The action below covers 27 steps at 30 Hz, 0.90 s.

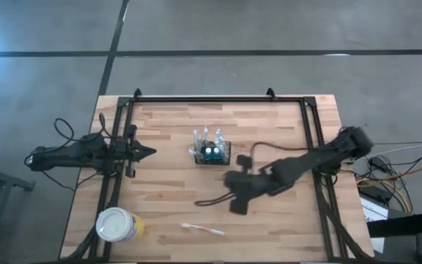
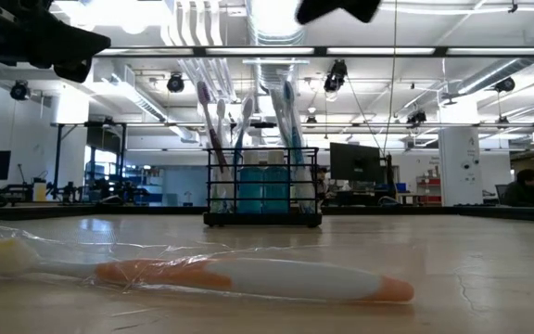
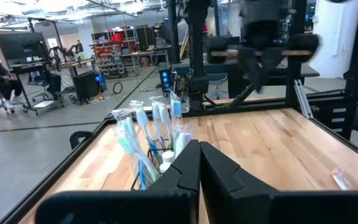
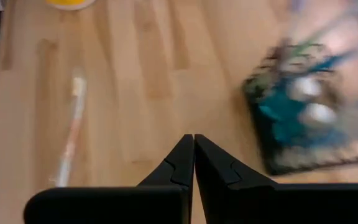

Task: Pick & Place toothbrushing station
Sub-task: Put the orange toothbrush into the wire organizer

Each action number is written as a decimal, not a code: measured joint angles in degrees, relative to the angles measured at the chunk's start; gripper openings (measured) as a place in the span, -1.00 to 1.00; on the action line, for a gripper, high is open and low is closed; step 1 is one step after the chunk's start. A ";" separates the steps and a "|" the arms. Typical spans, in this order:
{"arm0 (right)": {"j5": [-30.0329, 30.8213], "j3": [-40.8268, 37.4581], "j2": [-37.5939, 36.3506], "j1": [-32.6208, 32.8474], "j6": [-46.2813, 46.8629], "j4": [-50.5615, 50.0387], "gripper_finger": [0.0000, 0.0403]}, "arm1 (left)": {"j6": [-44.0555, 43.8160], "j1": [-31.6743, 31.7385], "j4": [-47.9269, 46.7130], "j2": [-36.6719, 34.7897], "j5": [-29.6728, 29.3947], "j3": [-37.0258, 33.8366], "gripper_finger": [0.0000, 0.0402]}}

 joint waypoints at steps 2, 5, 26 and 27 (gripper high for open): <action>-1.20 4.89 4.70 0.26 0.32 -0.49 -0.96 | 0.01 0.00 0.00 0.00 0.00 0.00 -0.96; -1.19 11.76 11.26 0.68 0.61 -0.52 -0.96 | 0.00 0.00 0.00 0.00 -0.02 0.00 -0.96; -17.35 49.57 44.78 1.44 5.33 -21.89 0.10 | -3.02 0.00 -1.42 0.02 0.04 0.00 -0.96; -18.13 49.19 45.13 1.50 5.58 -21.38 0.14 | -3.02 0.00 -1.42 0.02 0.04 0.00 -0.96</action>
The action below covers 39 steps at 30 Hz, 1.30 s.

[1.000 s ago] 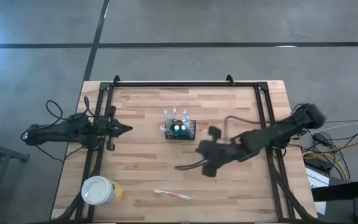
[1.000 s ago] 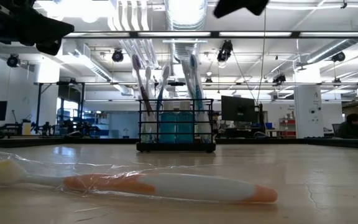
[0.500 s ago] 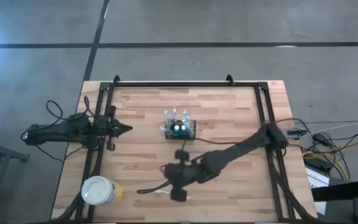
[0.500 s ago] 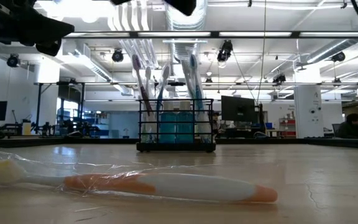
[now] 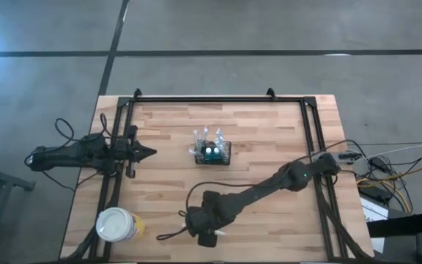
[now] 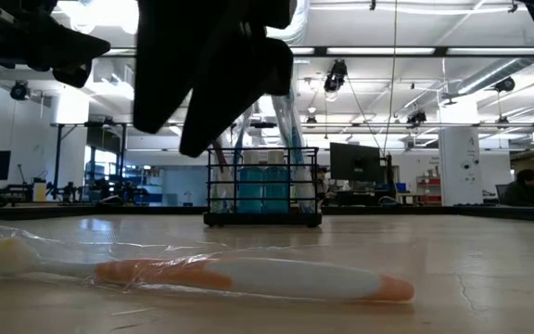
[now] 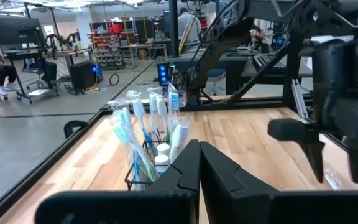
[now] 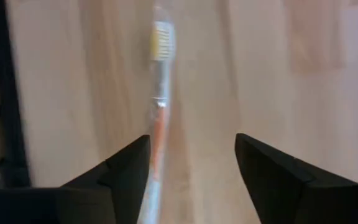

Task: Pick & Place toothbrushing station
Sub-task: Put the orange toothbrush into the wire organizer

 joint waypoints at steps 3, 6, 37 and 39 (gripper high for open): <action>-0.76 -0.69 0.07 0.29 1.14 0.90 0.22 | 0.00 0.00 0.03 0.03 -0.02 0.00 -0.96; -0.80 -1.19 0.07 0.95 1.24 2.43 0.26 | 0.01 0.00 0.07 0.14 -0.02 -0.02 -0.96; -2.23 -14.73 -0.26 3.54 3.50 9.40 -0.23 | -0.87 0.00 0.15 0.17 -0.24 -0.02 -0.96; -2.27 -14.68 -0.22 3.29 2.34 9.10 -0.41 | -0.87 0.00 0.15 0.17 -0.22 -0.02 -0.96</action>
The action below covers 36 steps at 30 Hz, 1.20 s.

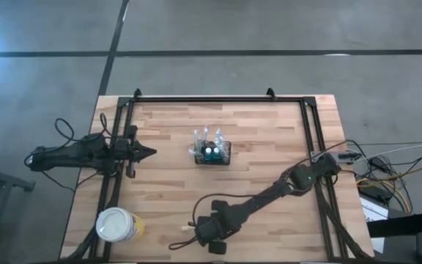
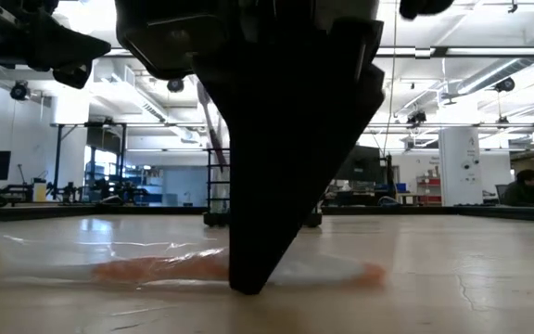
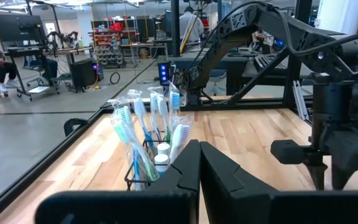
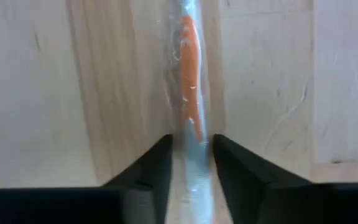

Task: Pick & Place toothbrushing station
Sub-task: Put the orange toothbrush into the wire organizer

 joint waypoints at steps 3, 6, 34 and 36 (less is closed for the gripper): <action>-0.06 0.00 0.00 -0.42 -1.14 -0.12 -0.68 | 0.00 0.00 -0.02 0.00 0.01 0.00 -0.96; -0.28 0.00 -0.07 -0.72 -3.25 -0.07 -0.89 | 0.02 0.00 0.00 0.00 0.01 0.00 -0.96; 10.37 -30.51 -33.84 -5.47 -24.25 33.62 -0.91 | 0.98 0.02 0.83 -0.04 0.20 0.00 -0.96; 13.11 -38.24 -40.58 -5.97 -24.76 40.46 -0.91 | 0.96 0.02 0.85 -0.02 0.16 0.00 -0.96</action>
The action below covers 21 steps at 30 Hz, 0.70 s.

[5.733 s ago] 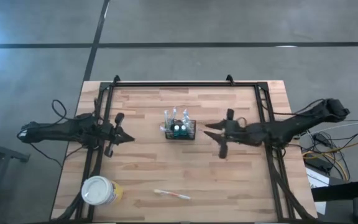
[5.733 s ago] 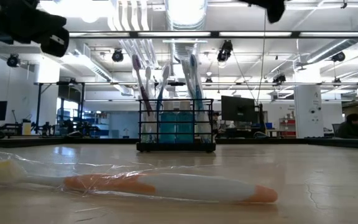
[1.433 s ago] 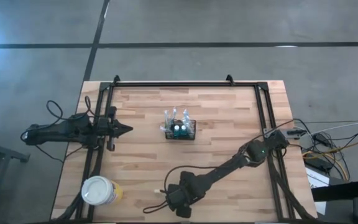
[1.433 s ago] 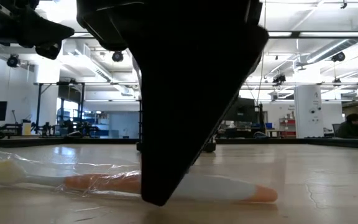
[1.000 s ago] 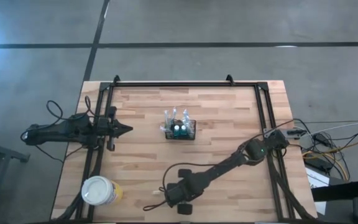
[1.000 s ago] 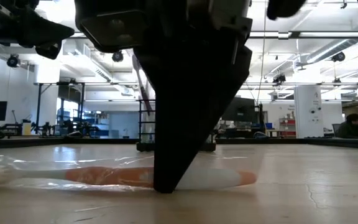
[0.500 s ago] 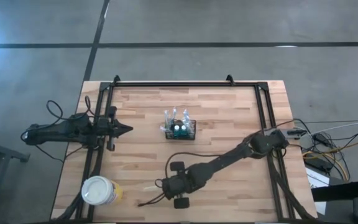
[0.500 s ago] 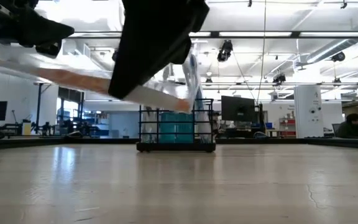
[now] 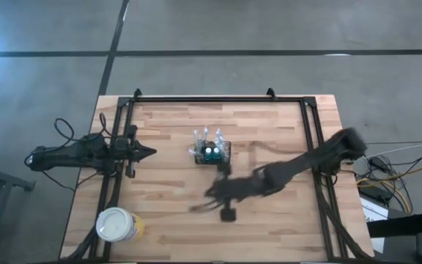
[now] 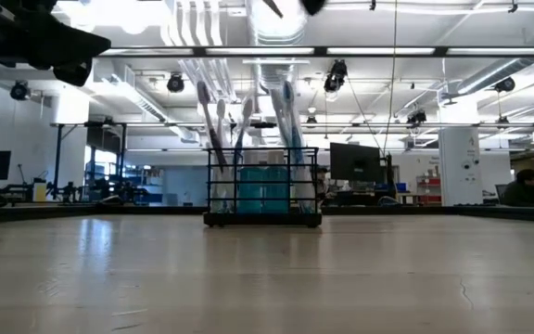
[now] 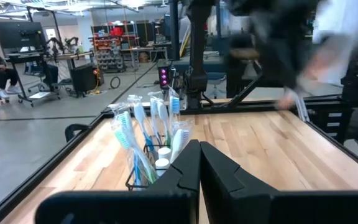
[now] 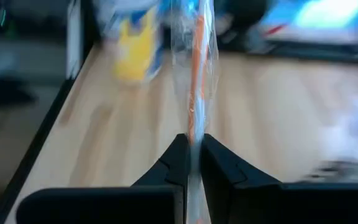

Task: Pick & Place toothbrushing station
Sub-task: Put the orange toothbrush into the wire organizer

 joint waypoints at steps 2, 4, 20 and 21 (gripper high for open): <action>2.64 -7.82 -6.70 -0.31 -0.23 5.72 -0.91 | 0.00 0.00 0.06 0.00 0.02 0.00 -0.96; 5.04 -15.39 -12.46 -0.34 -0.96 12.16 -0.91 | 0.00 0.02 0.09 0.00 0.00 0.00 -0.96; 7.49 -51.83 -48.03 -0.47 -7.28 29.31 -0.91 | 1.61 0.02 4.57 0.34 0.15 0.95 -0.96; 7.69 -53.59 -49.94 -0.47 -7.77 30.58 -0.90 | 2.32 0.02 4.54 0.41 0.15 0.96 -0.96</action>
